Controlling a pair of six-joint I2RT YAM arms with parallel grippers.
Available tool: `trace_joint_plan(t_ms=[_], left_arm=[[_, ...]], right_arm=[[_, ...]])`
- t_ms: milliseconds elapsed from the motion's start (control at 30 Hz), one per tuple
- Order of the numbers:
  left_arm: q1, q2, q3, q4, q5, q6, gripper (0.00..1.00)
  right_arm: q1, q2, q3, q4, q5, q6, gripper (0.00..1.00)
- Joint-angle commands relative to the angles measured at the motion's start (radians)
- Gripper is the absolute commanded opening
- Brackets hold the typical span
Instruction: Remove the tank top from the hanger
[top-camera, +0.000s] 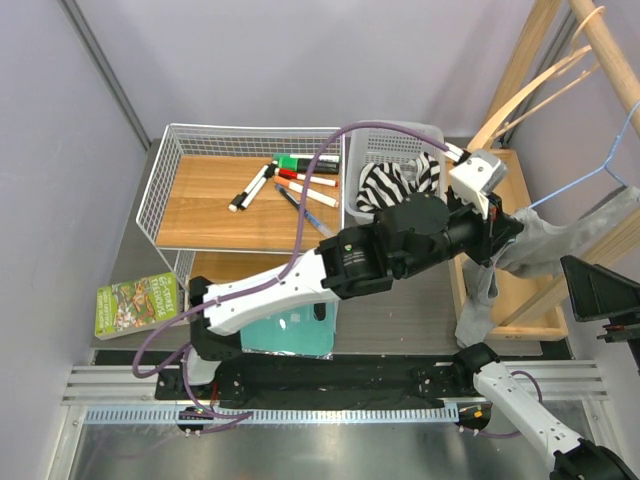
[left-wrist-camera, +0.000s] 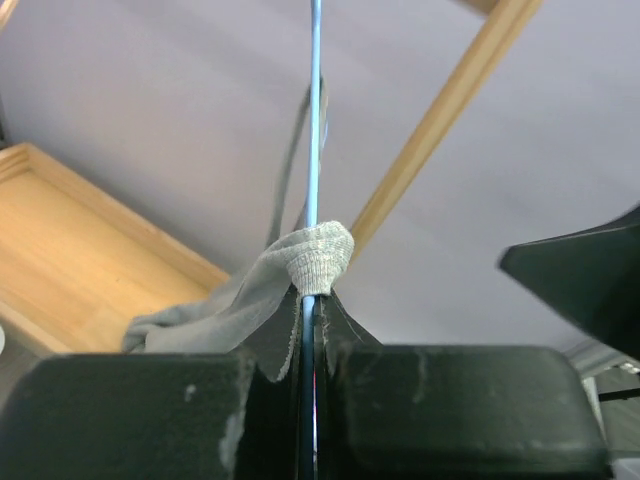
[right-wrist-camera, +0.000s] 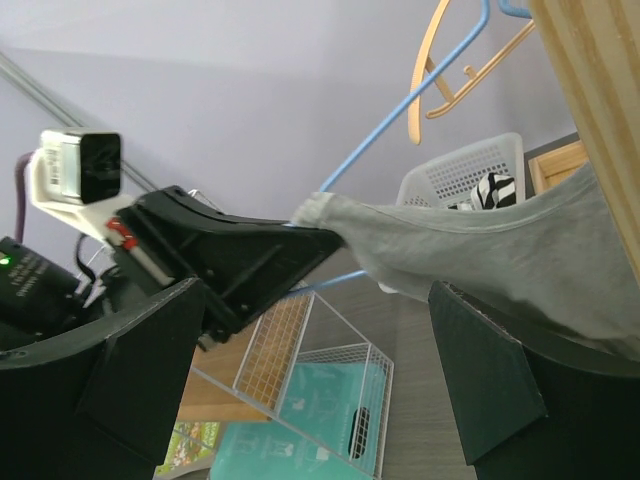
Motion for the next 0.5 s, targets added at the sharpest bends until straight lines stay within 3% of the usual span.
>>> trace_joint_plan(t_ms=[0,267,467], left_arm=[[-0.014,-0.124,-0.022,0.097,0.029,-0.034,0.0],[-0.043,-0.27,-0.113,0.017,0.037,-0.035,0.0],[-0.055,-0.423,-0.293,-0.012,0.014,-0.031,0.0]], right_arm=[[0.002,0.006,-0.002,0.023,-0.008,0.001,1.0],[0.002,0.003,-0.019,0.037,-0.011,0.006,1.0],[0.0,0.026,-0.033,0.074,-0.046,0.004,1.0]])
